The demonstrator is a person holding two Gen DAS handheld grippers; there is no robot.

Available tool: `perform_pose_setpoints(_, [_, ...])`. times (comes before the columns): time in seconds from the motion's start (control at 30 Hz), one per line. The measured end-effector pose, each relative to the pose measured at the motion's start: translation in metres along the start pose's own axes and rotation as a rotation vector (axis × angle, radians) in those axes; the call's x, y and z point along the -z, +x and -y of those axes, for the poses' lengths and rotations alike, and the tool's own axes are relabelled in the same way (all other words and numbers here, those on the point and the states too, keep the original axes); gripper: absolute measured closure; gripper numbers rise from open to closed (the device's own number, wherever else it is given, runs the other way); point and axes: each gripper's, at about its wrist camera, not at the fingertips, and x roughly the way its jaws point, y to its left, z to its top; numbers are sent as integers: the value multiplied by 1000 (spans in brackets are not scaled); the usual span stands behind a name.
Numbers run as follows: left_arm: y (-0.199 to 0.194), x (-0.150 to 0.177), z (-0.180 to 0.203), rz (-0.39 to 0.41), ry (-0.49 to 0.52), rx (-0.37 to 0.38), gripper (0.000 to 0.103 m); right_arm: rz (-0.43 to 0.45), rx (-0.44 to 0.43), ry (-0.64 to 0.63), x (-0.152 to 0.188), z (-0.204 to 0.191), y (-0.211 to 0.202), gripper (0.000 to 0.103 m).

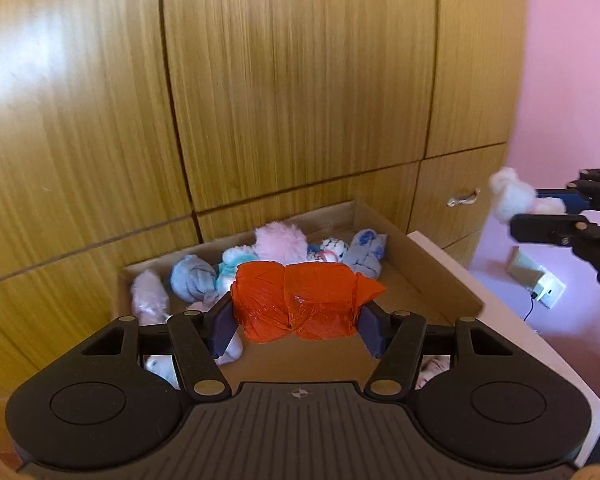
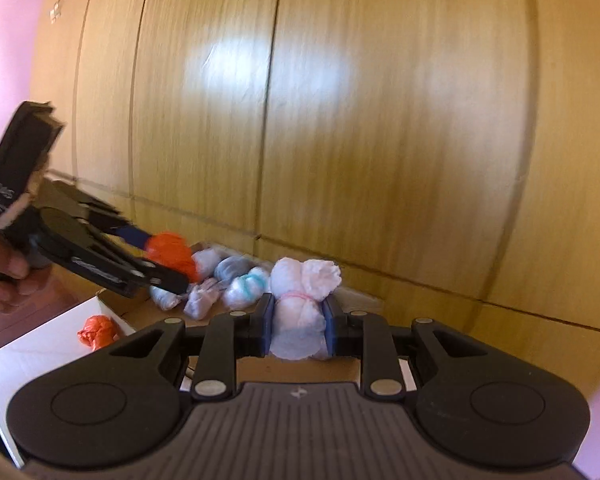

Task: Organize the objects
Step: 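Carry both bundles into the box and open both tools, then move both tools back over the bundles on the table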

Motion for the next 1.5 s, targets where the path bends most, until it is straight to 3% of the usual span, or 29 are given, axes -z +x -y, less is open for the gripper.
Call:
perform_pose_setpoints(0.17, [55,2,-4,-80,-15,3,36,-108,-84,-45,-1,3,71,80])
perform_pose_setpoints(0.33, [98,9,-2,-134,45,-16,36,-215,-138,-79,18,-1,137,80])
perform_pose_setpoints(0.5, [126,8,-7,-166,52,-18,36,-289,-162,-120,28,4,175,80])
perform_pose_setpoints(0.57, [136,6,-7,-174,56,-15,36,-316,-153,-160,28,3,182,80])
perform_pose_setpoints(0.8, [141,5,-22,-224,-70,-19,35,-353,-146,-214,23,10,198,81])
perform_pose_setpoints(1.13, [136,10,-27,-226,-98,-42,26,-381,-142,-224,27,10,200,79])
perform_pose_setpoints(1.23, [130,13,-27,-221,-98,-42,23,-368,-151,-213,26,11,193,68])
perform_pose_setpoints(1.3, [126,14,-27,-210,-94,-39,22,-341,-146,-202,24,12,185,51])
perform_pose_setpoints(1.37, [120,14,-27,-198,-105,-43,17,-315,-118,-211,22,12,180,42])
perform_pose_setpoints(1.5, [106,13,-25,-181,-111,-38,14,-293,-114,-192,13,11,175,42])
